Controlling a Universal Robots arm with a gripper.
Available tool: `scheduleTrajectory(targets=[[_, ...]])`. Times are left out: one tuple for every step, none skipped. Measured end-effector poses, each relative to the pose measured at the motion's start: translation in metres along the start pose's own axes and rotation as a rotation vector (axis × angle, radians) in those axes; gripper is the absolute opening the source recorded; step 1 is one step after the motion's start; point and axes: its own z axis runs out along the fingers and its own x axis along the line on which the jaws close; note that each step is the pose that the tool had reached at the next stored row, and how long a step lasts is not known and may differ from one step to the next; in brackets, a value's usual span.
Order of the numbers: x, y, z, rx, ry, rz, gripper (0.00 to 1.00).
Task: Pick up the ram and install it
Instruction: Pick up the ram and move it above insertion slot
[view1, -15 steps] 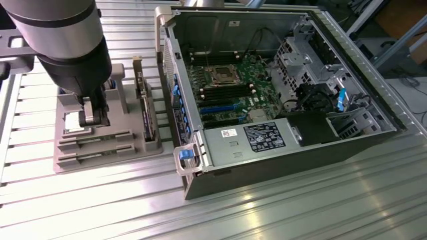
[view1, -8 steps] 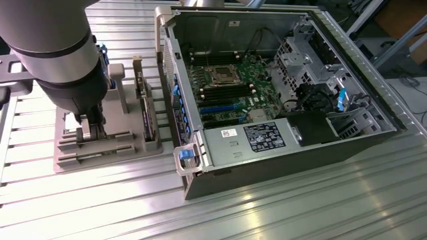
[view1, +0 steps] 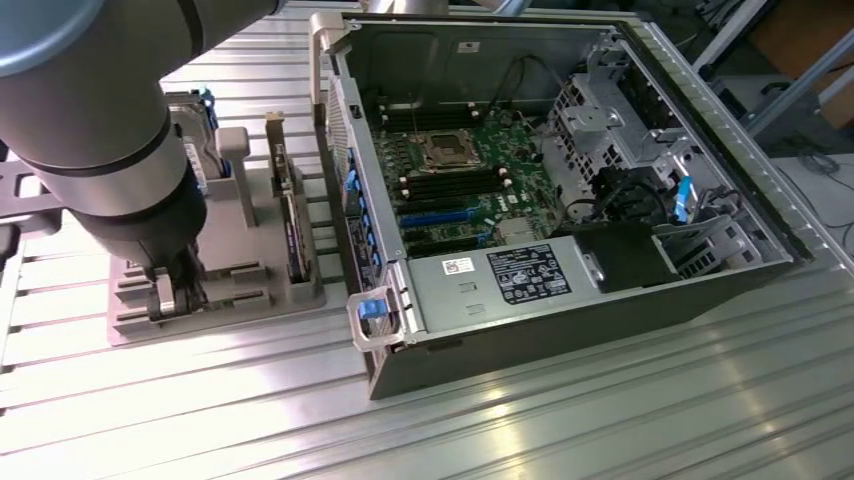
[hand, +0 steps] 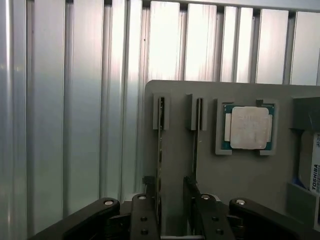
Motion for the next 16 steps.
scheduleTrajectory(targets=[[0.001,0.0013,0.0036,-0.0001,0.0,-0.004,0.36],[0.002,0.0023,0.0059,-0.0003,0.0001,-0.007,0.36],[0.004,0.0029,0.0107,-0.0003,-0.0001,-0.011,0.36],[0.004,0.0029,0.0152,-0.0007,0.0001,-0.017,0.36],[0.004,0.0029,0.0185,-0.0008,0.0001,-0.021,0.36],[0.004,0.0029,0.0219,-0.001,0.0002,-0.025,0.36],[0.005,0.0029,0.0253,-0.0012,0.0002,-0.029,0.36],[0.005,0.0032,0.0272,-0.0013,0.0002,-0.032,0.36],[0.005,0.0032,0.0272,-0.0013,0.0001,-0.032,0.36],[0.005,0.0032,0.0272,-0.0013,0.0002,-0.032,0.28],[0.005,0.0032,0.0272,-0.0013,0.0002,-0.032,0.22],[0.005,0.0032,0.0272,-0.0013,0.0001,-0.032,0.12],[0.005,0.0032,0.0272,-0.0012,0.0001,-0.032,0.12],[0.005,0.0032,0.0272,-0.0013,0.0001,-0.032,0.12],[0.005,0.0032,0.0272,-0.0012,0.0001,-0.032,0.12],[0.005,0.0032,0.0272,-0.0013,0.0001,-0.032,0.12]])
